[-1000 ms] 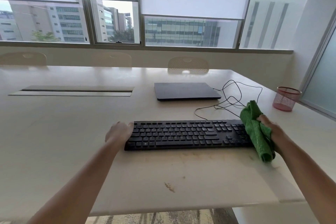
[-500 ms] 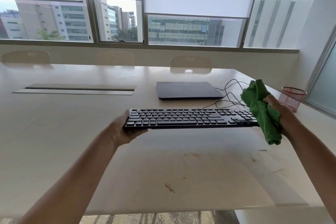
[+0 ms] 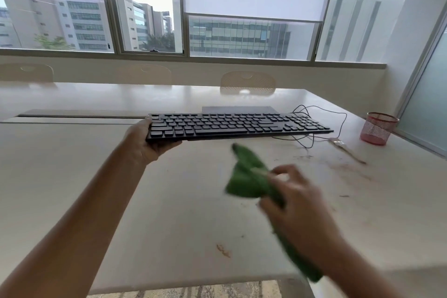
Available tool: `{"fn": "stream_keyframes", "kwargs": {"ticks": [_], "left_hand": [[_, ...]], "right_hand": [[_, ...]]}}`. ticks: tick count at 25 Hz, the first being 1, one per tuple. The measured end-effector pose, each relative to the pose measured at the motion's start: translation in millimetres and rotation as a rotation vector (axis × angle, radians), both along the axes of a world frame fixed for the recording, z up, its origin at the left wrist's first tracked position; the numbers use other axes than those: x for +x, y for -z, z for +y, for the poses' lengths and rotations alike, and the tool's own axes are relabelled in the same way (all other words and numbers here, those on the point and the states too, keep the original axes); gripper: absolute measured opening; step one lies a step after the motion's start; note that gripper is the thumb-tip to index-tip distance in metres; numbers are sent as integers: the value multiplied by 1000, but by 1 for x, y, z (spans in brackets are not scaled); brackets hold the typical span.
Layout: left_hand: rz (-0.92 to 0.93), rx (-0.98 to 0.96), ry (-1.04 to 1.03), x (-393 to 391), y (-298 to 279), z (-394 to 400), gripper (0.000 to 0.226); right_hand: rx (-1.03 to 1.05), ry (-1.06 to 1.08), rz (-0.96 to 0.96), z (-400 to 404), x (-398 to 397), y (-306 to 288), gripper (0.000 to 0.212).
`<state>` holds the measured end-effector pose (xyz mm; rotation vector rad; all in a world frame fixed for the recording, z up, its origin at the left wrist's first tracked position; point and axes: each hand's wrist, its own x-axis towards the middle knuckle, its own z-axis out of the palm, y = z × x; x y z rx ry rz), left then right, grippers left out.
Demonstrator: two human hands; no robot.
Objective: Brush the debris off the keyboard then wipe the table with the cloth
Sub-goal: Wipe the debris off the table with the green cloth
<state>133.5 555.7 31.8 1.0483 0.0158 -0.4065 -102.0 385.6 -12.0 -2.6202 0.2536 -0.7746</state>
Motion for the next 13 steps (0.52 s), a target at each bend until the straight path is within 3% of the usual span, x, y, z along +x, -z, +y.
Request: {"fn": "stream_keyframes", "kwargs": {"ticks": [4, 6, 13], "left_hand": [[4, -49, 0, -7, 2, -16, 35], [-18, -43, 9, -8, 1, -21, 33], [-14, -69, -17, -5, -6, -21, 28]], "right_hand": [[-95, -216, 436, 111, 38, 33, 53], [-107, -202, 493, 116, 49, 44, 53], [-133, 504, 531, -85, 18, 59, 50]]}}
